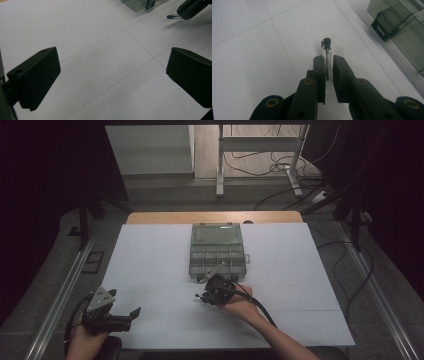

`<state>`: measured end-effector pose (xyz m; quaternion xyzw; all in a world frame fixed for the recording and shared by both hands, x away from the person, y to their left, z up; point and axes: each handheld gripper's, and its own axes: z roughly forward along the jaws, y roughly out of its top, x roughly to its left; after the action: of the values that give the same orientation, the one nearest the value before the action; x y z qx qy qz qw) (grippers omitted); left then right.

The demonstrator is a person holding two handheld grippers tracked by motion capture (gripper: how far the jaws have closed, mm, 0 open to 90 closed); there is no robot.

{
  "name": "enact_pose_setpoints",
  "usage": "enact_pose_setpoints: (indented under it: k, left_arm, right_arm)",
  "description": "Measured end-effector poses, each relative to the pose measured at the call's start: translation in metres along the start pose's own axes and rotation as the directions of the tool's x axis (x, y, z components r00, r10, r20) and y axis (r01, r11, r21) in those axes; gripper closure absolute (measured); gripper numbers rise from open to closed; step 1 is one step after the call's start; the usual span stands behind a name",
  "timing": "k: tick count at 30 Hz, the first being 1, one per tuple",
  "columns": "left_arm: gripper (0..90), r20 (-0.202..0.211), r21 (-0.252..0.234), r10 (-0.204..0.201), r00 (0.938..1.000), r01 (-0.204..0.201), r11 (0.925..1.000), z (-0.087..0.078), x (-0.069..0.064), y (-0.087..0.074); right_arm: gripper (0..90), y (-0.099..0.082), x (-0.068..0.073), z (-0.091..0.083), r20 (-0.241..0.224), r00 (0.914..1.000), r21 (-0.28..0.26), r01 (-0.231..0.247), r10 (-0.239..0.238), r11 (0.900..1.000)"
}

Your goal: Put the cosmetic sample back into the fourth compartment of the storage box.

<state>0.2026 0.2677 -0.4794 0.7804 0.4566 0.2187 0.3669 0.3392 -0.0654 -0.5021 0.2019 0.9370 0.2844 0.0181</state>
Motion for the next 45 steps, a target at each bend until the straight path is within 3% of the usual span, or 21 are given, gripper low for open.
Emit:
enact_pose_setpoints:
  k: [10,18,31,45]
  left_arm:
    - [0.0,0.003,0.000,-0.001,1.0000,0.001,1.0000,0.000,0.000,0.000]
    - [0.0,0.005,-0.001,-0.003,1.0000,0.003,1.0000,0.000,0.000,0.000]
    - [0.0,0.008,-0.002,-0.006,1.0000,0.006,1.0000,0.000,0.001,0.000]
    - [0.0,0.012,-0.002,-0.012,0.9999,0.012,0.9999,0.000,0.002,0.000]
  right_arm:
    - [79.8,-0.003,-0.010,-0.012,0.017,0.9996,-0.035,-0.023,0.024,0.9991]
    - [79.8,-0.005,-0.018,-0.021,0.024,0.9971,-0.049,-0.071,0.072,0.9963]
    - [79.8,-0.008,-0.029,-0.035,0.049,0.9943,-0.081,-0.090,0.094,0.9926]
    - [79.8,-0.012,-0.045,-0.049,0.103,0.9847,-0.118,-0.128,0.140,0.9848]
